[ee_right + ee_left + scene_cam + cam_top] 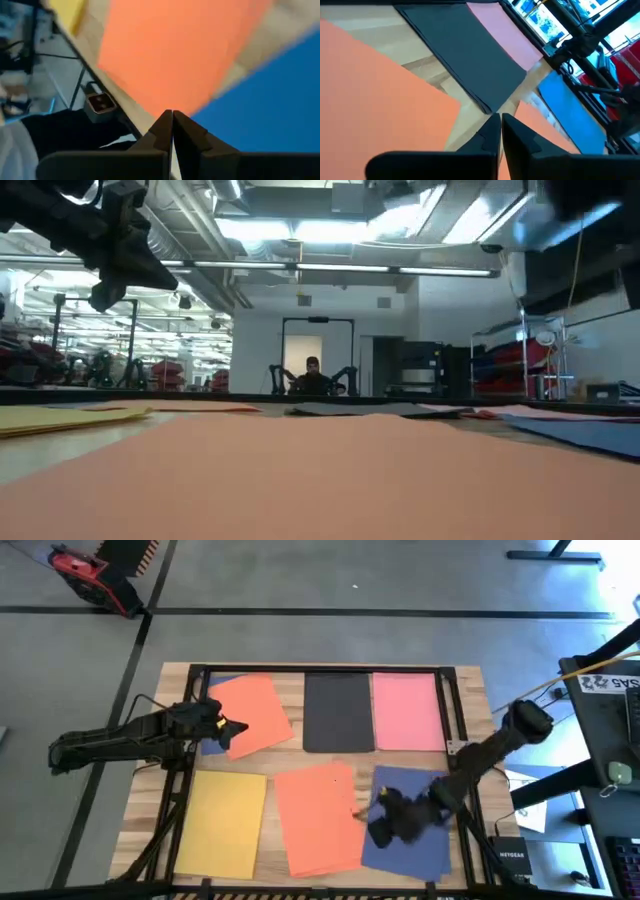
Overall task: Organize paper
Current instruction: Stack the blue paper on top of the other blue paper
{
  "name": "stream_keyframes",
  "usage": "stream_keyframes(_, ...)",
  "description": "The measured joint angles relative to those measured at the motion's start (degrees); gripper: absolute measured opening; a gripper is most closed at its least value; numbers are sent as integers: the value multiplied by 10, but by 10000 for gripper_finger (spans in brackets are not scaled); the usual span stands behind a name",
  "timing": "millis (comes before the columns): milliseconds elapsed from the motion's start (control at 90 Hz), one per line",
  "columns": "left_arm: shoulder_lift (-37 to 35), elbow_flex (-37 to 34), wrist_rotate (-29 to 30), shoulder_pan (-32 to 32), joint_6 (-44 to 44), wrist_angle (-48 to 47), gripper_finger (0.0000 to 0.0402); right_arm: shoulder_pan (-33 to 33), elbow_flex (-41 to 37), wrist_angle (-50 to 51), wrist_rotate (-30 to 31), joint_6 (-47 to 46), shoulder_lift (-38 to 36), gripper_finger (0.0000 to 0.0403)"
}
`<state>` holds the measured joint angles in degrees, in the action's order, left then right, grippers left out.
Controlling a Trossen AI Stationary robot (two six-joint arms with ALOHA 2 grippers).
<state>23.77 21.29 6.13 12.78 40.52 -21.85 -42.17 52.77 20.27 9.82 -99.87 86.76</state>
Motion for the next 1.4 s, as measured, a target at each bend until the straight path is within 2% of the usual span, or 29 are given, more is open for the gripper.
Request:
stream_keyframes(356,0,0,-19,0,15,1,0,-82,130,53,-60,-290,96,0)
stream_keyframes(433,0,0,-21,0,15,1,0,-82,157,79,-128,-305,118,0)
stream_keyframes(489,0,0,-21,0,13,1,0,-82,169,95,-151,-308,135,0)
stream_keyframes(1100,0,0,-21,0,-6,-4,0,-101,177,101,-199,-317,248,0)
stream_keyframes(1400,0,0,-21,0,-7,-9,0,-107,179,144,-209,-316,256,0)
